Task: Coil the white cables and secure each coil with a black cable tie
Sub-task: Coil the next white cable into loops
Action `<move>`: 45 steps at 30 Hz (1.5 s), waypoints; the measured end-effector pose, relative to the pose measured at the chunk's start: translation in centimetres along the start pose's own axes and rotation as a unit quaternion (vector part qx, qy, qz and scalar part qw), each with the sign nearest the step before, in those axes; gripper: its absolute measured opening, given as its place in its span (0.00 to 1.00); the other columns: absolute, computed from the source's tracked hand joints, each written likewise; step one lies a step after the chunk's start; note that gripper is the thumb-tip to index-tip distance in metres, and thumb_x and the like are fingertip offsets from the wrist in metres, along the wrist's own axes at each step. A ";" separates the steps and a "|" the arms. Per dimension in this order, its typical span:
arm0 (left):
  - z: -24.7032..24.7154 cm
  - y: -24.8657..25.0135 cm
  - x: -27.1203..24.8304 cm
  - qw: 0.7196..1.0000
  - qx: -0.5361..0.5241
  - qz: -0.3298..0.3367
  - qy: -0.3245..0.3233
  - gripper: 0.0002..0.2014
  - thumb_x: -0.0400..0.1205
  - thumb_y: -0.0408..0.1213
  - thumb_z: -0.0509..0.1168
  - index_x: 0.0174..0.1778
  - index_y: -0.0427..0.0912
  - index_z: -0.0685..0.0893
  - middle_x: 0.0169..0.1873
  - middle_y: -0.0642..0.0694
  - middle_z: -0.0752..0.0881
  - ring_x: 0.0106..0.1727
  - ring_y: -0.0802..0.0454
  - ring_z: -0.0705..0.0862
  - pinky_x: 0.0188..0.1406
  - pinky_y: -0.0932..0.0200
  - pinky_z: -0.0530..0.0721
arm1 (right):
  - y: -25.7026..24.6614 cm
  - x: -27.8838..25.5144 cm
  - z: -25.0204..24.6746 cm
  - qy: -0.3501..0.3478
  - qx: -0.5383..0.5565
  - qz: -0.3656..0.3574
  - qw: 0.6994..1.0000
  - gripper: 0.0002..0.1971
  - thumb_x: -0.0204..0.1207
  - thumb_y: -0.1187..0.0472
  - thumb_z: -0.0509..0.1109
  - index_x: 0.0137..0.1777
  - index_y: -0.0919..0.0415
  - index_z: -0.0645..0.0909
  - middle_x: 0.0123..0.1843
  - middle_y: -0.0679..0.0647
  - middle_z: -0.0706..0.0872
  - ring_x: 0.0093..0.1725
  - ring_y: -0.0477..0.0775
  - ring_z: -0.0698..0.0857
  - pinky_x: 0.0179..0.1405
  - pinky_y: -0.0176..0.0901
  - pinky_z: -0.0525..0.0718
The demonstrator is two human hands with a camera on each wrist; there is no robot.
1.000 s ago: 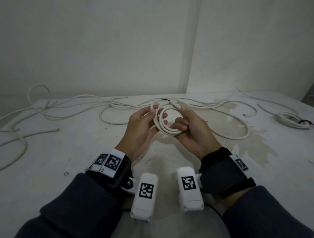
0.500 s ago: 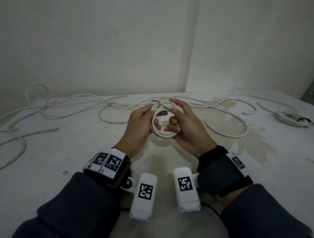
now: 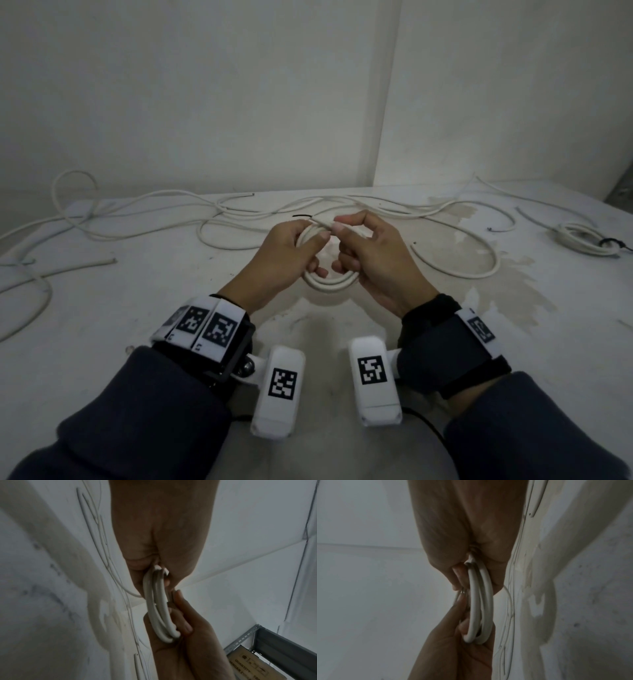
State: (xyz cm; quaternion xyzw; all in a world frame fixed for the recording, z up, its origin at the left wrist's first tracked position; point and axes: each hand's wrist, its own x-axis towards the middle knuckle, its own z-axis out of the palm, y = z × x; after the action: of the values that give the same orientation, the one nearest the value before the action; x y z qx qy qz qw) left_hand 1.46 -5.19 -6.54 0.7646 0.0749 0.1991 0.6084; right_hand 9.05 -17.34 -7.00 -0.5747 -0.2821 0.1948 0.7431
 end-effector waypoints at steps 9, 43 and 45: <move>-1.6 1.6 -0.5 0.992 -0.031 -0.056 -0.105 0.09 0.81 0.34 0.62 0.41 0.31 0.79 0.22 0.42 0.69 0.18 0.52 0.75 0.31 0.56 0.85 | -0.7 -0.4 0.0 -0.133 -0.079 -0.002 0.988 0.03 0.84 0.63 0.63 0.49 0.55 0.76 0.22 0.45 0.70 0.20 0.45 0.65 0.31 0.41 0.76; -0.3 0.9 0.3 0.994 0.011 0.037 0.104 0.24 0.83 0.53 0.59 0.32 0.36 0.80 0.13 0.52 0.71 0.15 0.58 0.70 0.19 0.65 0.72 | -1.5 -1.0 1.5 -0.147 0.137 0.082 0.976 0.15 0.85 0.59 0.57 0.37 0.63 0.71 0.18 0.50 0.69 0.18 0.47 0.71 0.43 0.44 0.83; -0.5 0.7 0.4 0.996 0.009 0.008 0.089 0.25 0.84 0.57 0.54 0.38 0.38 0.82 0.21 0.50 0.78 0.22 0.59 0.77 0.26 0.67 0.77 | -1.5 -0.7 1.2 -0.102 0.161 0.082 0.978 0.15 0.86 0.58 0.56 0.38 0.63 0.72 0.17 0.47 0.63 0.16 0.44 0.64 0.40 0.40 0.85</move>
State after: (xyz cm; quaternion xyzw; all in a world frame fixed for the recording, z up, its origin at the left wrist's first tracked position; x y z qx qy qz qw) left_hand 1.52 -4.79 -5.69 0.7497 0.1242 0.2706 0.5910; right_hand 7.69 -17.20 -5.49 -0.4458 -0.2731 0.3558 0.7747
